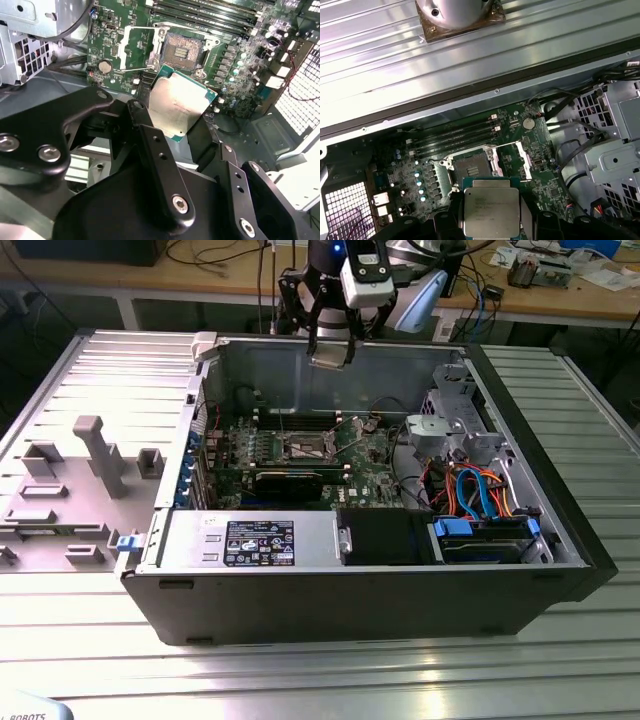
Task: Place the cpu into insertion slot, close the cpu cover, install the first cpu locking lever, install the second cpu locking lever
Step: 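Place the cpu into insertion slot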
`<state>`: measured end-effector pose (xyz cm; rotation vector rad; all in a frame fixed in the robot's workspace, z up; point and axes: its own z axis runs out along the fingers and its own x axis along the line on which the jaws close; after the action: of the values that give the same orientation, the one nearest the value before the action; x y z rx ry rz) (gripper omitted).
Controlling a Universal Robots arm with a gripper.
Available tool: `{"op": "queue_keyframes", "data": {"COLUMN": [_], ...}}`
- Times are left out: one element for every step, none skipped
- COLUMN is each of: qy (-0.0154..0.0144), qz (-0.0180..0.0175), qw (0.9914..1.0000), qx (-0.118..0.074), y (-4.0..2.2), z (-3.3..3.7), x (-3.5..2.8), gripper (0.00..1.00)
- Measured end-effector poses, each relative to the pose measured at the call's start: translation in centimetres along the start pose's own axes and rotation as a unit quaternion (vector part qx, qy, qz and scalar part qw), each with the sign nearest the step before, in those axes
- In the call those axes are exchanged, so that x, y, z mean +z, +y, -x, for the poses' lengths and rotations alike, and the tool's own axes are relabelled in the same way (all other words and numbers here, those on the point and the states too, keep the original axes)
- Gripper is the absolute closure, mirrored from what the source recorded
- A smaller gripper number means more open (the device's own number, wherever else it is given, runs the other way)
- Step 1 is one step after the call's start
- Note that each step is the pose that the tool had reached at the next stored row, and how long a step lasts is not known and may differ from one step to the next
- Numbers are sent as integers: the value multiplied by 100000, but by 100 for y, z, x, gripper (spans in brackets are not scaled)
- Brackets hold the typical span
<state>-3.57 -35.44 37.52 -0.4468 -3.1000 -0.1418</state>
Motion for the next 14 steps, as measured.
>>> {"op": "queue_keyframes", "data": {"qy": [-36,-109,-153,-199,-260,-303,-405,-490,-575,-607,-643,-683,-711,-739], "qz": [11,8,17,24,36,48,70,85,103,107,120,128,135,140], "qw": [99999,99993,99986,99976,99959,99943,99898,99848,99794,99767,99739,99705,99678,99652], "qx": [395,1165,1665,2179,2862,3350,4493,5486,6394,6798,7197,7645,7985,8303], "y": [-2,-2,-3,-3,-4,-4,-4,-5,-5,-5,-5,-6,-6,-6], "z": [-4,-4,-4,-5,-5,-5,-5,-5,-6,-6,-6,-7,-8,-7], "x": [5,10,13,16,20,22,28,31,34,34,35,36,36,37], "gripper": [46,46,46,46,46,46,46,46,46,46,46,46,46,46]}}
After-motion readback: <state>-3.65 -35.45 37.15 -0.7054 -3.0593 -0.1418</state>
